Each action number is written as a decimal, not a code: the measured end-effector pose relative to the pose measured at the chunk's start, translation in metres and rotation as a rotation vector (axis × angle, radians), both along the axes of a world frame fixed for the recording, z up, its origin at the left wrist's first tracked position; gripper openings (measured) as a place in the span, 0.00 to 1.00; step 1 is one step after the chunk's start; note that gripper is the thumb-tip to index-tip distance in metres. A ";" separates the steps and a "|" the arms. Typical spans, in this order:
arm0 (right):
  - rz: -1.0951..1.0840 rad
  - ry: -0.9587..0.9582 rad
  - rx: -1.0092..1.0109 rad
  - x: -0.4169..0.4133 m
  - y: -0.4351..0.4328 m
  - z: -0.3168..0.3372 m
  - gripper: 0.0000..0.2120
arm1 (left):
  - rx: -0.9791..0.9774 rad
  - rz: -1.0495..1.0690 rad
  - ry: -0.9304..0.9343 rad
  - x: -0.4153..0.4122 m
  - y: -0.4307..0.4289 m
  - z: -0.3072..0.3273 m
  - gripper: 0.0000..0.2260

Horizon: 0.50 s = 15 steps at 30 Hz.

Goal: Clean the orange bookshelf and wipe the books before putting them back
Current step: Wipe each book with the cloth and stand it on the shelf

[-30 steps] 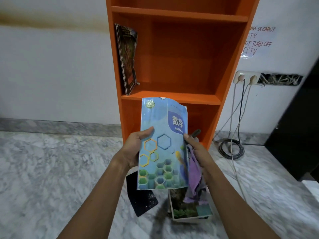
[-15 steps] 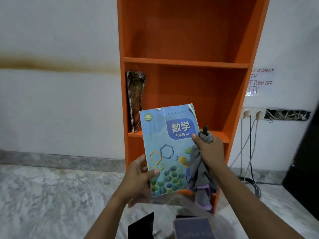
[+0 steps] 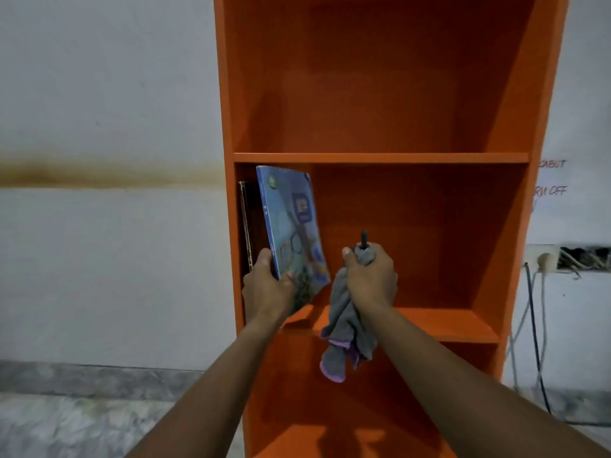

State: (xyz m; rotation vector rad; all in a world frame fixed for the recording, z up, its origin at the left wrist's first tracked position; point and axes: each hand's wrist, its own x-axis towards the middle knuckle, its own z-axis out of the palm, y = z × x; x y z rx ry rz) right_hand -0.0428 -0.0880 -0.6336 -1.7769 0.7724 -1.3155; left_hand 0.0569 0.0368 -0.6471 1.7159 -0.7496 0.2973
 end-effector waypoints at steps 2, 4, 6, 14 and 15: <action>0.027 -0.001 0.012 0.017 -0.001 -0.010 0.06 | -0.023 0.095 -0.007 0.008 -0.011 0.000 0.08; 0.047 0.009 0.027 0.033 -0.004 -0.021 0.07 | -0.045 0.181 0.006 0.014 -0.019 -0.004 0.08; 0.087 0.014 0.055 0.044 -0.004 -0.034 0.07 | -0.018 0.235 0.018 0.017 -0.019 -0.013 0.08; 0.143 0.042 0.076 0.040 0.009 -0.063 0.06 | 0.061 0.310 0.058 0.019 -0.011 -0.038 0.08; 0.147 0.044 0.077 0.037 0.011 -0.066 0.06 | 0.058 0.311 0.058 0.019 -0.010 -0.038 0.09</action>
